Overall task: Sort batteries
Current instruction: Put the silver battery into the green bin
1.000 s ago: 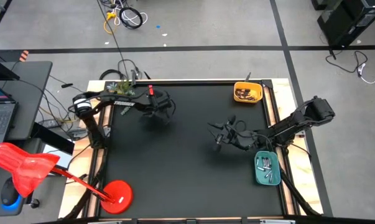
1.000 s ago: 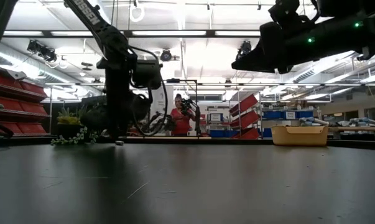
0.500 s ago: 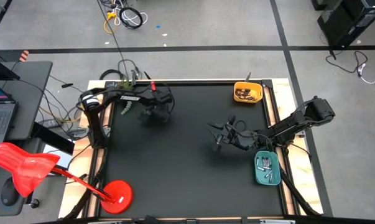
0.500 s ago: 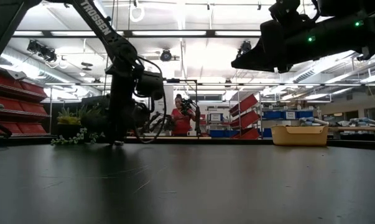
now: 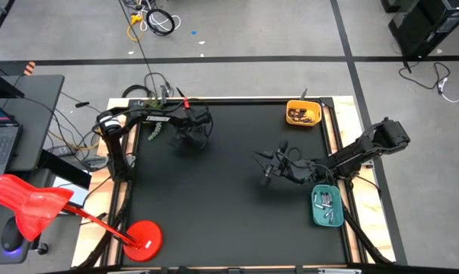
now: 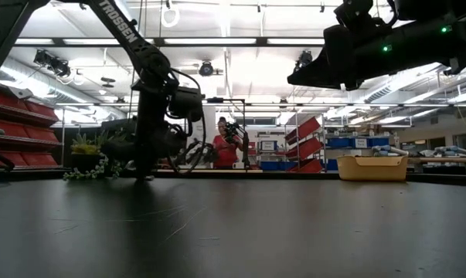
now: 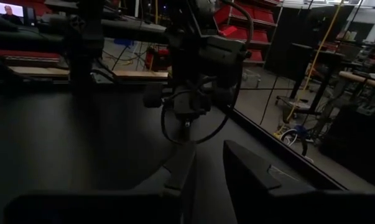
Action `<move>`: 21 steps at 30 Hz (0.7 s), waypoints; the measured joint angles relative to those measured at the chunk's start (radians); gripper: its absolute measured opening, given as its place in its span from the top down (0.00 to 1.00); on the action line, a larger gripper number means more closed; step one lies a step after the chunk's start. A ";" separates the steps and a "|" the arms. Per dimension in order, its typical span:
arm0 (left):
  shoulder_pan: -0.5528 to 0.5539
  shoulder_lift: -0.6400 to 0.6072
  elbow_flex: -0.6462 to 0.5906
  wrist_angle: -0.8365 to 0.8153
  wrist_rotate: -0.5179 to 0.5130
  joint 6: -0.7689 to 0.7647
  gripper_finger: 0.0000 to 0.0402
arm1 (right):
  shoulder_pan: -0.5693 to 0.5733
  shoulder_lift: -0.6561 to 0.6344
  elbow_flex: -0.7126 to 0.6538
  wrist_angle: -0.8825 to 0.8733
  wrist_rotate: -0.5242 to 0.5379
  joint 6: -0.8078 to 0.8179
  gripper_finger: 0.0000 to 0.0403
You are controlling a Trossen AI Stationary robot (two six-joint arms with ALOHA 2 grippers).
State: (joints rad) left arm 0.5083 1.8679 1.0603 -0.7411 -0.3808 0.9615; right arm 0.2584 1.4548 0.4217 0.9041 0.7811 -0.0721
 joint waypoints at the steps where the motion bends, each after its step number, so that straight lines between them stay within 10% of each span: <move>1: 0.000 0.000 -0.002 0.003 -0.004 -0.002 0.98 | 0.000 0.000 0.000 0.000 0.000 0.000 0.78; 21: -0.128 -0.138 0.125 -0.002 0.202 -0.172 1.00 | -0.041 0.014 0.001 -0.134 -0.070 0.122 0.77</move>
State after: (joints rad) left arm 0.3801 1.7298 1.1858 -0.7433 -0.1791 0.7895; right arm 0.2179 1.4685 0.4226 0.7703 0.7107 0.0499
